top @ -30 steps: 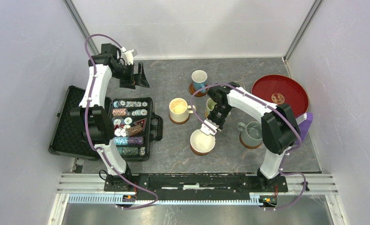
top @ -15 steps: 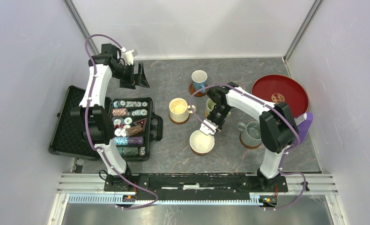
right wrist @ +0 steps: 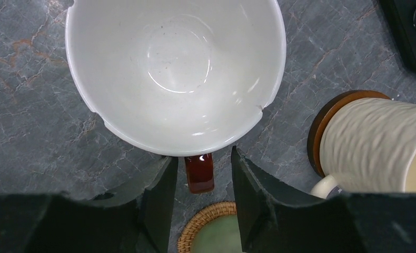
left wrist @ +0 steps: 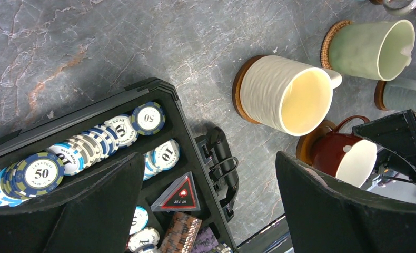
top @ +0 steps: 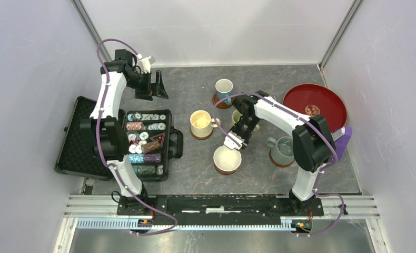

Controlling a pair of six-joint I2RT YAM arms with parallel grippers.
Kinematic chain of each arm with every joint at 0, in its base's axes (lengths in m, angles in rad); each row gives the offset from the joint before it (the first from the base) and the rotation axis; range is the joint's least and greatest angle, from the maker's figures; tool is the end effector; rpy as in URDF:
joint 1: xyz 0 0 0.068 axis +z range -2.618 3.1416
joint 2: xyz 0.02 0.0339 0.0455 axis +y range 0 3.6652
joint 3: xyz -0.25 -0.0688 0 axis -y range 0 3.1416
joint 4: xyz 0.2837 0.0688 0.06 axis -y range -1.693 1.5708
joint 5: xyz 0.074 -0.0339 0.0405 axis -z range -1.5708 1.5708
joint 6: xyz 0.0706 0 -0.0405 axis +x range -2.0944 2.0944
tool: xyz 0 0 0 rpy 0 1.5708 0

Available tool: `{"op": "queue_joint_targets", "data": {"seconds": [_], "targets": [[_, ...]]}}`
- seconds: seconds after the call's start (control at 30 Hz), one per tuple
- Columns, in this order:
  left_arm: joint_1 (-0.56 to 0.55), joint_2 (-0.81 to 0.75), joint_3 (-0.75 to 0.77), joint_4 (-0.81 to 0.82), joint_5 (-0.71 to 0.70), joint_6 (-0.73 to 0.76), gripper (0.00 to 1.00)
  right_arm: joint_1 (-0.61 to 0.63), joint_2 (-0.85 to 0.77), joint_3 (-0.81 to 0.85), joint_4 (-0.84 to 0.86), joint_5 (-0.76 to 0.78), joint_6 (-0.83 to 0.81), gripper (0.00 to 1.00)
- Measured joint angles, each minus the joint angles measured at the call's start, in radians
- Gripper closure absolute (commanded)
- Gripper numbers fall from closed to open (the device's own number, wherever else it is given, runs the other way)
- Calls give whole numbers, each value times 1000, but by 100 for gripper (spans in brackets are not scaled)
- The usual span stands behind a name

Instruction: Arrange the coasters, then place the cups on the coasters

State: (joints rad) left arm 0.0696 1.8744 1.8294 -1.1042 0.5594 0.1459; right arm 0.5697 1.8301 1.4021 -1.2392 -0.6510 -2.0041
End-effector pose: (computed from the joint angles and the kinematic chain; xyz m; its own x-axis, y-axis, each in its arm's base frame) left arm 0.4372 -0.0071 0.2771 -0.8776 0.0623 -0.4753 0.2883 0.8607 -0.4196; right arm 0.2755 0.2273 0.1624 0.6968 -0.4111 -0.5878 -0.6012 -0.7817 -0.1659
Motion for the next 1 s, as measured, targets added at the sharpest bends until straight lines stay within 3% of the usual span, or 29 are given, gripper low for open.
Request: {"op": "queue_joint_targets", "data": {"seconds": [0.13, 0.33, 0.73, 0.8, 1.0], "targets": [[0, 3, 2, -1, 0, 0, 0, 0, 0, 0, 0, 2, 6, 40], [0, 3, 5, -1, 0, 0, 0, -1, -1, 0, 0, 12, 22, 18], [0, 3, 6, -1, -7, 20, 0, -42, -97, 0, 0, 31, 76, 9], [0, 3, 6, -1, -7, 23, 0, -61, -120, 3, 0, 28, 100, 2], [0, 3, 21, -2, -8, 24, 0, -153, -172, 49, 0, -11, 209, 2]]}}
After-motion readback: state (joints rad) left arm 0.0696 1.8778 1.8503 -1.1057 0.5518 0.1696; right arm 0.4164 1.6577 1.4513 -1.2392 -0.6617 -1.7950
